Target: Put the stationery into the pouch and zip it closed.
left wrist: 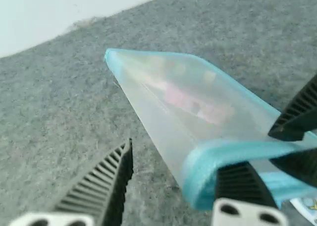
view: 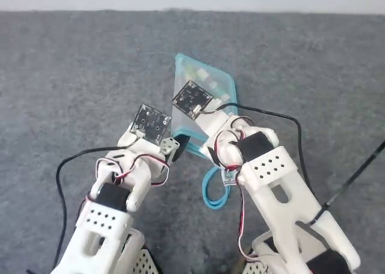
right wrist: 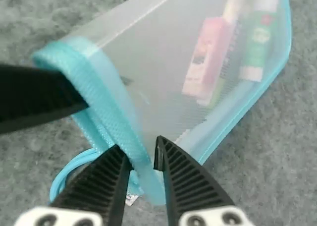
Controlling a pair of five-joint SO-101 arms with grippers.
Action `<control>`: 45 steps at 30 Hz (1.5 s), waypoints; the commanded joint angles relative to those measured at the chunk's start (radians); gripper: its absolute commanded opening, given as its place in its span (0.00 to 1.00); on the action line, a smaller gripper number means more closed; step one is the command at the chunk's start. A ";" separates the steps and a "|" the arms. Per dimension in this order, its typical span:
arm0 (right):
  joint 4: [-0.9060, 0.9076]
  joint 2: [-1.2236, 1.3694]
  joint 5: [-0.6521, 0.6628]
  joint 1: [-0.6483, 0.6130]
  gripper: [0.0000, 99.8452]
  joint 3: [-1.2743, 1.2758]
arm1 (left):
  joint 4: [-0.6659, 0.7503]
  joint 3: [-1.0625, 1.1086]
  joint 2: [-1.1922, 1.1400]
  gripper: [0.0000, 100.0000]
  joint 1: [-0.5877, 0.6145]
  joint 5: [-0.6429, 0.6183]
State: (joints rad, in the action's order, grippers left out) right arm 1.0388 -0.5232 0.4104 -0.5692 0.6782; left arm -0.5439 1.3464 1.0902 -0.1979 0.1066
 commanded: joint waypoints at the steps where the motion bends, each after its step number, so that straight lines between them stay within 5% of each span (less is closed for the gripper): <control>1: 0.022 -0.056 0.044 -0.044 0.01 -0.055 | 0.078 -0.015 -0.055 0.25 0.002 -0.005; 6: 0.022 -0.056 0.058 -0.044 0.01 -0.055 | 0.144 -0.015 -0.130 0.21 0.002 0.009; 14: 0.022 -0.056 0.026 -0.045 0.01 -0.051 | 0.203 -0.013 -0.184 0.01 0.002 0.023; 23: 0.101 -0.056 -0.021 -0.042 0.17 -0.049 | 0.209 -0.022 -0.180 0.01 0.080 -0.094; 30: 0.127 -0.056 -0.028 -0.041 0.17 -0.044 | 0.206 -0.042 -0.183 0.01 0.206 -0.216; 37: -0.002 -0.082 -0.029 -0.016 0.17 0.101 | 0.203 -0.058 -0.186 0.01 0.264 -0.253; 45: -0.231 -0.404 -0.075 0.016 0.17 0.405 | 0.203 -0.059 -0.186 0.01 0.256 -0.249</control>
State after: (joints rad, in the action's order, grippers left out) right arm 0.8915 -0.7810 0.3905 -0.5324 1.0035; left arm -0.3690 1.3479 0.9030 0.0522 -0.1312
